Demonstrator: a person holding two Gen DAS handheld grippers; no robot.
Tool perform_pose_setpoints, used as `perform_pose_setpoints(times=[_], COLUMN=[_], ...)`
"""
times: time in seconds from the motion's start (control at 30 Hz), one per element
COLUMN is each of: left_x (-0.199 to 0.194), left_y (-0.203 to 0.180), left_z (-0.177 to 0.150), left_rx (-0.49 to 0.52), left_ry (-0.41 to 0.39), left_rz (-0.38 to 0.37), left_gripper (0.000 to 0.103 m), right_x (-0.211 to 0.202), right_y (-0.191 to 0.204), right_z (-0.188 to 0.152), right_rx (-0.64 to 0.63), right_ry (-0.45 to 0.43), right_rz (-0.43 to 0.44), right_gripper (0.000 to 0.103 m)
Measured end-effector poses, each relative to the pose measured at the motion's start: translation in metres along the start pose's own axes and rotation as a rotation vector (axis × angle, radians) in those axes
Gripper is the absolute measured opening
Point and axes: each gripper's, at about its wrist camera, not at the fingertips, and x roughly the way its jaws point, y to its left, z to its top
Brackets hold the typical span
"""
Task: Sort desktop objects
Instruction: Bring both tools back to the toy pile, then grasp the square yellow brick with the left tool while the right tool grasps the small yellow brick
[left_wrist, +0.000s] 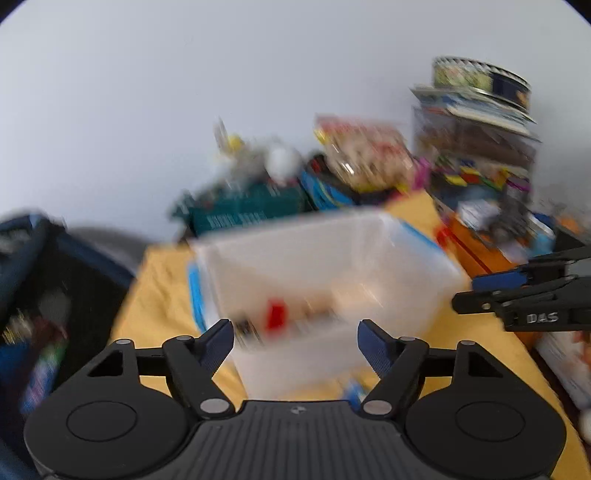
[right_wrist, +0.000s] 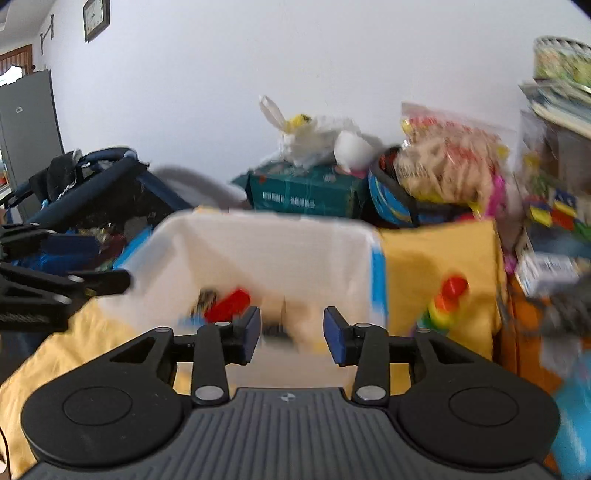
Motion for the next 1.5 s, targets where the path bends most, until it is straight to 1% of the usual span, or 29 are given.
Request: perform_pose_setpoints(times=[0.03, 0.13, 0.2, 0.27, 0.33, 0.4, 0.47, 0.53, 0.6, 0.63, 0.67, 0.73, 0.8, 0.9, 0.97, 1.0, 1.03, 1.07, 1.1, 1.13, 1.17, 1.2, 1.23, 1.27, 1.3, 1.37, 1.4, 1.47, 1.5], left_x=[-0.001, 0.001, 0.009, 0.011, 0.011, 0.012, 0.009, 0.008, 0.006, 0.004, 0.003, 0.004, 0.006, 0.006, 0.007, 0.009, 0.011, 0.013, 0.018, 0.024, 0.032, 0.041, 0.051, 0.061, 0.072, 0.093, 0.101, 0.100, 0.094], left_y=[-0.001, -0.007, -0.011, -0.016, -0.020, -0.023, -0.024, -0.023, -0.022, -0.021, -0.018, -0.013, -0.008, -0.005, -0.010, -0.015, -0.020, -0.027, -0.037, -0.046, -0.056, -0.065, -0.072, -0.076, -0.078, -0.081, -0.082, -0.079, -0.076], left_z=[-0.012, -0.053, -0.072, -0.086, -0.092, -0.095, -0.098, -0.098, -0.101, -0.103, -0.103, -0.103, -0.103, -0.102, -0.097, -0.093, -0.089, -0.085, -0.081, -0.079, -0.078, -0.077, -0.075, -0.073, -0.071, -0.072, -0.074, -0.073, -0.072], left_rx=[-0.008, -0.018, -0.031, -0.059, -0.069, -0.055, -0.045, -0.042, -0.051, -0.058, -0.065, -0.078, -0.099, -0.109, -0.063, -0.024, 0.021, 0.079, 0.170, 0.247, 0.328, 0.396, 0.437, 0.455, 0.462, 0.478, 0.483, 0.441, 0.392], left_ry=[0.039, 0.136, 0.222, 0.265, 0.277, 0.287, 0.293, 0.293, 0.291, 0.291, 0.288, 0.285, 0.293, 0.294, 0.282, 0.271, 0.255, 0.236, 0.214, 0.201, 0.195, 0.196, 0.203, 0.211, 0.225, 0.265, 0.285, 0.277, 0.286], left_rz=[-0.025, -0.066, -0.091, -0.126, -0.130, -0.121, -0.120, -0.114, -0.106, -0.102, -0.097, -0.084, -0.077, -0.091, -0.110, -0.125, -0.142, -0.166, -0.196, -0.201, -0.193, -0.191, -0.197, -0.212, -0.226, -0.217, -0.212, -0.222, -0.250], left_gripper=[0.077, 0.077, 0.076, 0.076, 0.076, 0.076, 0.076, 0.076, 0.076, 0.076, 0.076, 0.076, 0.076, 0.076, 0.076, 0.076, 0.076, 0.076, 0.076, 0.075, 0.072, 0.067, 0.062, 0.060, 0.057, 0.043, 0.028, 0.027, 0.027], right_x=[-0.004, -0.007, -0.002, 0.007, 0.014, 0.023, 0.036, 0.055, 0.069, 0.074, 0.076, 0.071, 0.059, 0.045, 0.032, 0.026, 0.021, 0.019, 0.018, 0.018, 0.019, 0.020, 0.020, 0.019, 0.018, 0.015, 0.016, 0.016, 0.016], right_y=[0.000, 0.002, 0.002, 0.002, 0.010, 0.025, 0.041, 0.051, 0.059, 0.063, 0.067, 0.076, 0.083, 0.090, 0.089, 0.085, 0.079, 0.071, 0.061, 0.050, 0.040, 0.033, 0.027, 0.022, 0.021, 0.020, 0.021, 0.022, 0.022], right_z=[-0.012, -0.058, -0.088, -0.107, -0.108, -0.099, -0.092, -0.086, -0.086, -0.089, -0.092, -0.097, -0.103, -0.110, -0.108, -0.108, -0.108, -0.107, -0.107, -0.108, -0.110, -0.111, -0.112, -0.113, -0.112, -0.112, -0.111, -0.110, -0.109], right_rx=[-0.003, -0.025, 0.014, 0.074, 0.064, -0.021, -0.103, -0.127, -0.147, -0.170, -0.195, -0.245, -0.313, -0.405, -0.424, -0.419, -0.399, -0.361, -0.311, -0.263, -0.227, -0.202, -0.181, -0.164, -0.155, -0.157, -0.159, -0.163, -0.166], right_ry=[0.015, 0.093, 0.173, 0.230, 0.233, 0.208, 0.205, 0.224, 0.245, 0.260, 0.269, 0.260, 0.239, 0.211, 0.202, 0.200, 0.196, 0.196, 0.195, 0.197, 0.204, 0.212, 0.218, 0.217, 0.212, 0.204, 0.203, 0.201, 0.201], right_rz=[0.004, 0.008, 0.029, 0.048, 0.060, 0.078, 0.085, 0.094, 0.106, 0.107, 0.115, 0.163, 0.205, 0.204, 0.225, 0.218, 0.203, 0.187, 0.174, 0.162, 0.145, 0.127, 0.109, 0.098, 0.094, 0.088, 0.085, 0.089, 0.090], right_gripper=[0.042, 0.042, 0.041, 0.035, 0.035, 0.036, 0.036, 0.036, 0.033, 0.023, 0.018, 0.015, 0.014, 0.012, 0.013, 0.013, 0.019, 0.024, 0.025, 0.025, 0.025, 0.025, 0.025, 0.025, 0.025, 0.025, 0.025, 0.025, 0.025])
